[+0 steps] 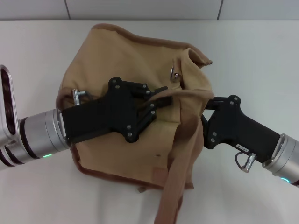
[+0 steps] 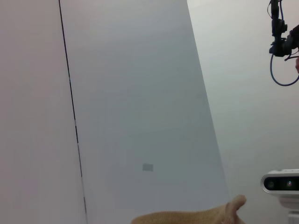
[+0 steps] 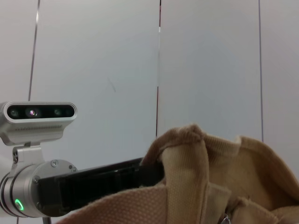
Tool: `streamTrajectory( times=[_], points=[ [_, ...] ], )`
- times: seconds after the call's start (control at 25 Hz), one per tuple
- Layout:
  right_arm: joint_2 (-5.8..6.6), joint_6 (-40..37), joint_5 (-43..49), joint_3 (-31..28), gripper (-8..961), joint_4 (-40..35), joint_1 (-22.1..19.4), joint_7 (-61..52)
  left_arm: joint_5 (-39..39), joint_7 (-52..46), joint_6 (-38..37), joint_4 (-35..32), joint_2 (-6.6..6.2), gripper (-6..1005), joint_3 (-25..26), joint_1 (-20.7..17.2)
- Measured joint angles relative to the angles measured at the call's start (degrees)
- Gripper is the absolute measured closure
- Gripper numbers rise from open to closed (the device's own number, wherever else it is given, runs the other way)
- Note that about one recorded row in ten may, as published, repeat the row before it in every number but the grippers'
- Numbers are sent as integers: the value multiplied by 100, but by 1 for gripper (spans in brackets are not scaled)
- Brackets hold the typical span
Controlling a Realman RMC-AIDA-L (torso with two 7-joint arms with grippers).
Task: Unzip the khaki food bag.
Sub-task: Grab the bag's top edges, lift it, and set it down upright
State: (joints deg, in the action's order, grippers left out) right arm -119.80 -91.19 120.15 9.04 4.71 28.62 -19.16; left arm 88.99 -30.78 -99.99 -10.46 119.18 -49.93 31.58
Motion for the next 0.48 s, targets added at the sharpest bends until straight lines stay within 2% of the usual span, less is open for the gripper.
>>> streamTrajectory(
  times=[0.12,0.24,0.48],
  points=[
    [0,95,-1,0,949,59,2,0,0,1,0,0,0,915,0,-2],
    [0,195,-1,0,949,88,5,5,-56,1,-24,36,0,914,27,-13],
    [0,310,-6,-5,949,118,-1,8,-777,240,-198,328,0,912,43,-92]
  ],
)
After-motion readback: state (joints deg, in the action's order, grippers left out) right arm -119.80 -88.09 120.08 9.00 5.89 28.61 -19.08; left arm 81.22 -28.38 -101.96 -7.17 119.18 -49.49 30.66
